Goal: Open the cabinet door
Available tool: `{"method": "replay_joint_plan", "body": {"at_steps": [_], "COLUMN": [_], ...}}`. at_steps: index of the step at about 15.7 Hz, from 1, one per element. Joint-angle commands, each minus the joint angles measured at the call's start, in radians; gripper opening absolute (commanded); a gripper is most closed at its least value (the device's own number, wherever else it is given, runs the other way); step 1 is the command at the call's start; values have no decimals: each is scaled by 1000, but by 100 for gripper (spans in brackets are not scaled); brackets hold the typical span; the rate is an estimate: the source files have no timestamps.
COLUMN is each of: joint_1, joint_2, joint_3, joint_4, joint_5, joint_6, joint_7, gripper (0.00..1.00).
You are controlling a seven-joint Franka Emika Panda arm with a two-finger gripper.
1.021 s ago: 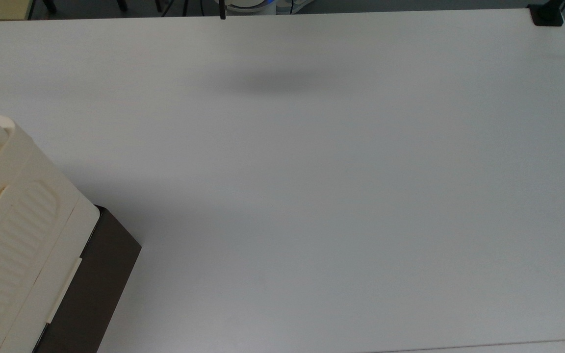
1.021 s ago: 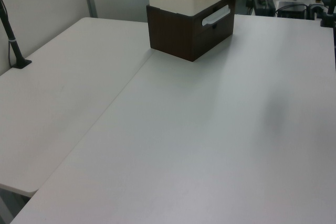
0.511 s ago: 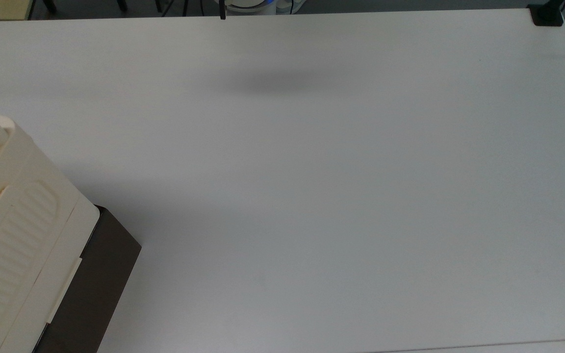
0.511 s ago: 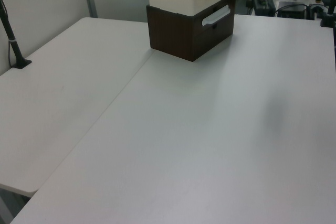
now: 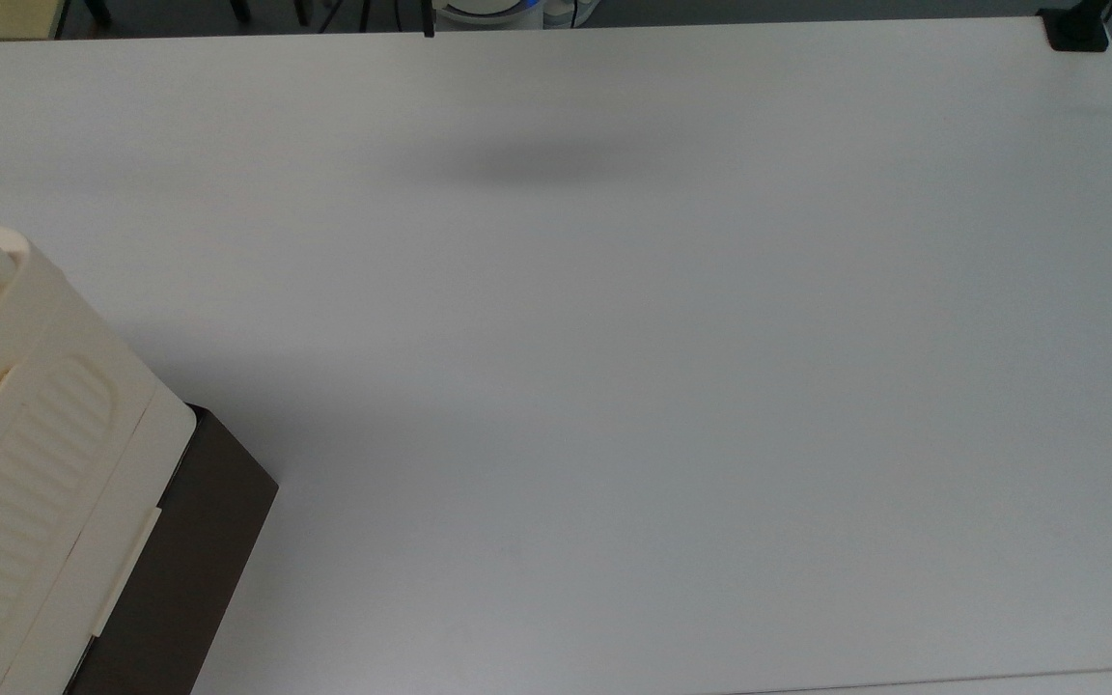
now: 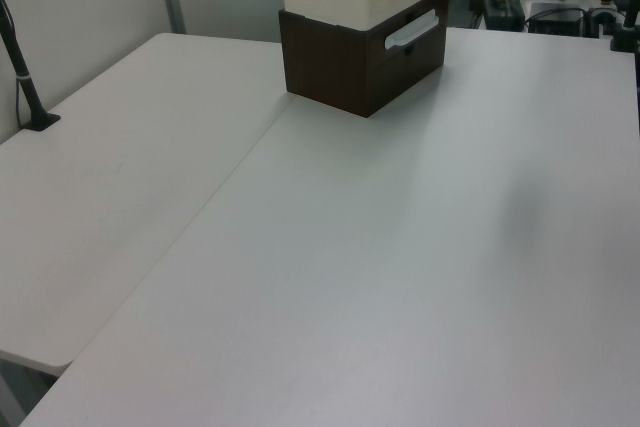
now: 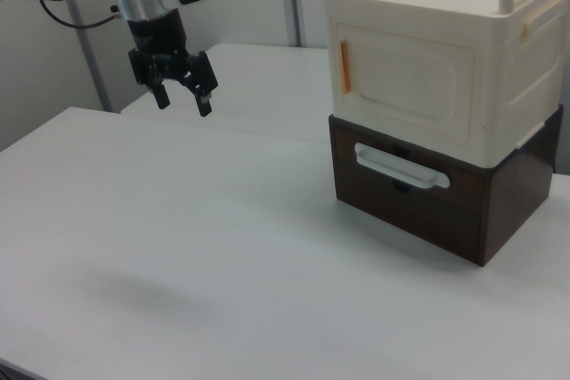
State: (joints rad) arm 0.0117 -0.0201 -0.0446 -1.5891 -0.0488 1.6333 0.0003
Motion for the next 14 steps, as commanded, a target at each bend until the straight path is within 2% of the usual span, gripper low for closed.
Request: {"method": "replay_joint_plan", "body": {"at_steps": [1,4,11,13,14], "joint_1": [-10,-32,-91,-90,-90], "joint_2": [-11,-1,43,63,74], "joint_3": [-5,-6,-8,-20,-24], "joint_4": [-23,-23,-3,1,0], "joint_5": [-5,-9,-19,-17,-10], "joint_6": [65,103,174,232,273], "joint_7": [-103,-198,-200,-197,-189], "gripper": [100,100,100,100,97]}}
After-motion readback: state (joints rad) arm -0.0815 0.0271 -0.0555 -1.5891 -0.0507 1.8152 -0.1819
